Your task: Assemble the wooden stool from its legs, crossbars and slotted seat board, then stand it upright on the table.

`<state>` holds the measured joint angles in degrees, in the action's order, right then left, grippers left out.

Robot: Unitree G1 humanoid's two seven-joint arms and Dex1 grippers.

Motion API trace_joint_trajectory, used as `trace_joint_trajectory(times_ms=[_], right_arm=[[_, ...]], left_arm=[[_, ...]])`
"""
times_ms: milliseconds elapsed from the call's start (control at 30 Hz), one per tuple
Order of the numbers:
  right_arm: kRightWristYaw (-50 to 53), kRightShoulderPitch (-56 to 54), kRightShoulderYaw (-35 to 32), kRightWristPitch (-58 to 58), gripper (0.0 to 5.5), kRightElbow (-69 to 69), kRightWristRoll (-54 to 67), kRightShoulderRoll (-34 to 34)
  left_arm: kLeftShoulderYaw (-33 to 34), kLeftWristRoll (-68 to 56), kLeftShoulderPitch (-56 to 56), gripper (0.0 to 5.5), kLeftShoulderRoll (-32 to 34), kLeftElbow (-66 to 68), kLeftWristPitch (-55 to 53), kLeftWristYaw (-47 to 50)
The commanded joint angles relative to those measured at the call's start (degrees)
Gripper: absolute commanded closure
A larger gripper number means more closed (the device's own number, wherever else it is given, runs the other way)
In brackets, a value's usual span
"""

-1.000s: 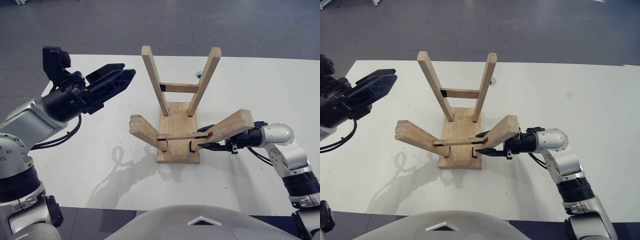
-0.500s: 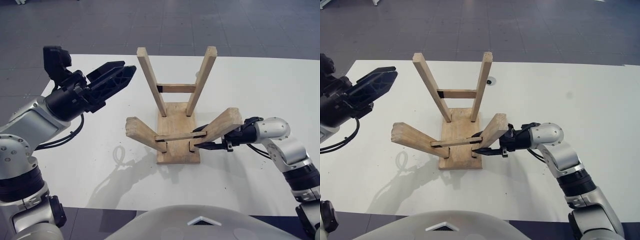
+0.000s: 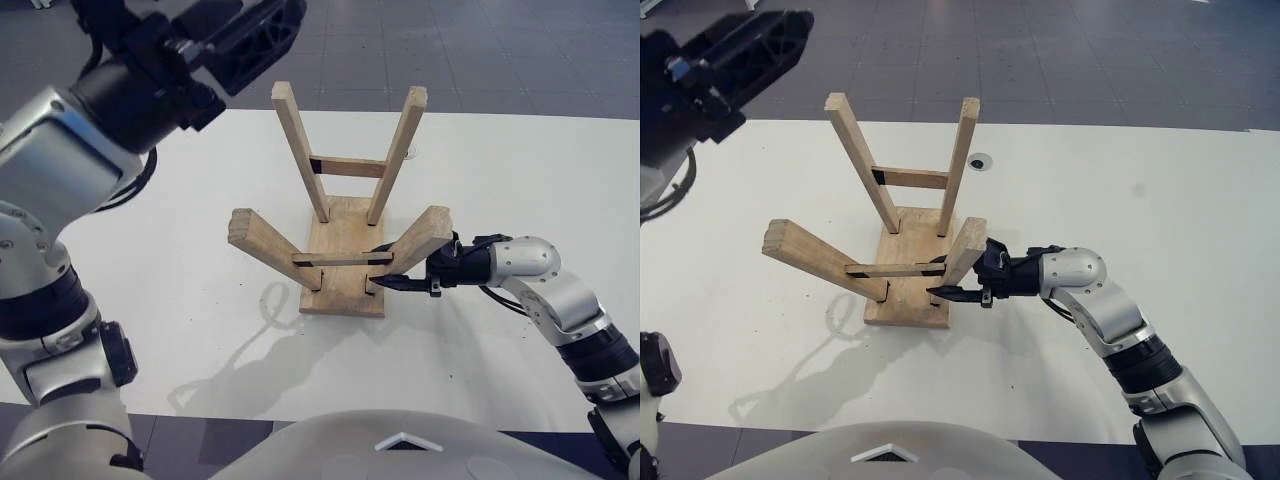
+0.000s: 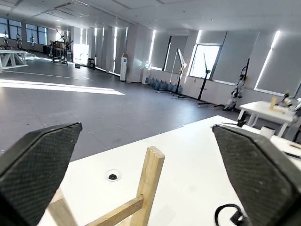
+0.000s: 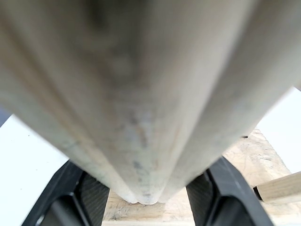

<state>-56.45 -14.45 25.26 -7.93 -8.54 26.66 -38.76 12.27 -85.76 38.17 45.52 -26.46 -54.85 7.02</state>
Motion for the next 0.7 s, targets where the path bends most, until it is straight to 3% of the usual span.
trace_joint_trajectory(times_ms=[33, 267, 567, 700], right_arm=[[7.0, 6.0, 9.0, -13.6, 3.47, 11.1, -17.9, -4.6], [8.0, 5.6, 9.8, -13.3, 3.47, 11.5, -17.2, -5.2], [8.2, 4.4, 9.9, -13.1, 3.47, 12.5, -17.4, -4.9], [8.4, 4.2, 10.3, -12.9, 3.47, 12.7, -17.0, -5.1]], left_arm=[[-16.3, 9.5, 6.0, 0.9, 6.0, -14.4, -13.5, 5.8], [-33.6, 22.4, 6.2, 2.01, 2.6, -26.9, -23.0, 6.8], [-48.2, 36.8, 6.7, 2.05, 0.6, -29.3, -23.5, 1.5], [-48.7, 49.1, 8.8, 2.05, 0.1, -27.9, -16.6, 4.4]])
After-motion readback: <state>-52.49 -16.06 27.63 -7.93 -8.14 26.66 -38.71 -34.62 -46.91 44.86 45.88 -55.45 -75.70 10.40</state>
